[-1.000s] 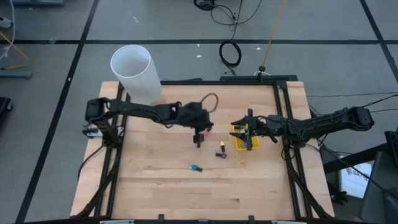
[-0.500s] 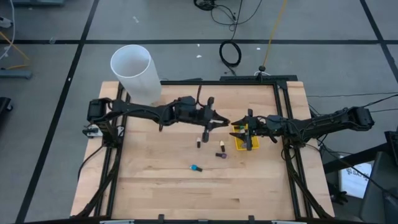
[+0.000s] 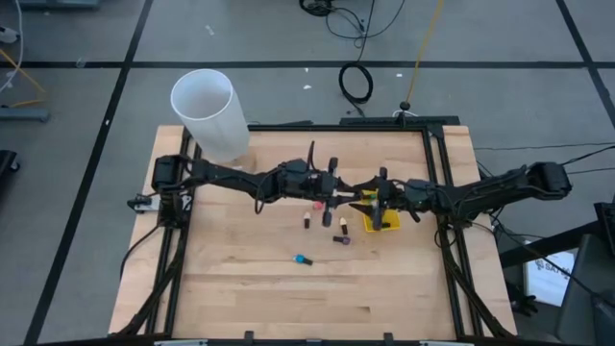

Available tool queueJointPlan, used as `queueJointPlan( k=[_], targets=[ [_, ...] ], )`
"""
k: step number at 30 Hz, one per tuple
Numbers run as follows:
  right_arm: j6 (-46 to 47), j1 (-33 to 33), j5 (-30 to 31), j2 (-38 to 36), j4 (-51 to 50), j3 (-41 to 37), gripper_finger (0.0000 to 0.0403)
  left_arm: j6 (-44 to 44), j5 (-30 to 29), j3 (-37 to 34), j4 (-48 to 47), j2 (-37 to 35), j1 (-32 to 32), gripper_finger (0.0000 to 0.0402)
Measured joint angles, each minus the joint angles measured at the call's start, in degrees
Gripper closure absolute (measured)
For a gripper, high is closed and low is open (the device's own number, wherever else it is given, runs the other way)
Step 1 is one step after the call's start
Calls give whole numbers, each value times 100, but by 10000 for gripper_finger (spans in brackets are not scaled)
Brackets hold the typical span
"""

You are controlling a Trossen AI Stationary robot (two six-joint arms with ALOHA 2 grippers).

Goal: Pick & Place Nail Polish
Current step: Put the dark green nail polish into the yellow bin

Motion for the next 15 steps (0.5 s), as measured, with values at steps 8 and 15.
queueJointPlan(
  k=[8,15],
  targets=[
    [-456,0,10,134,984,2,117,66,-36,0,-306,0,132,362],
    [-707,0,6,136,1230,2,137,100,-32,0,-304,0,126,362]
  ],
)
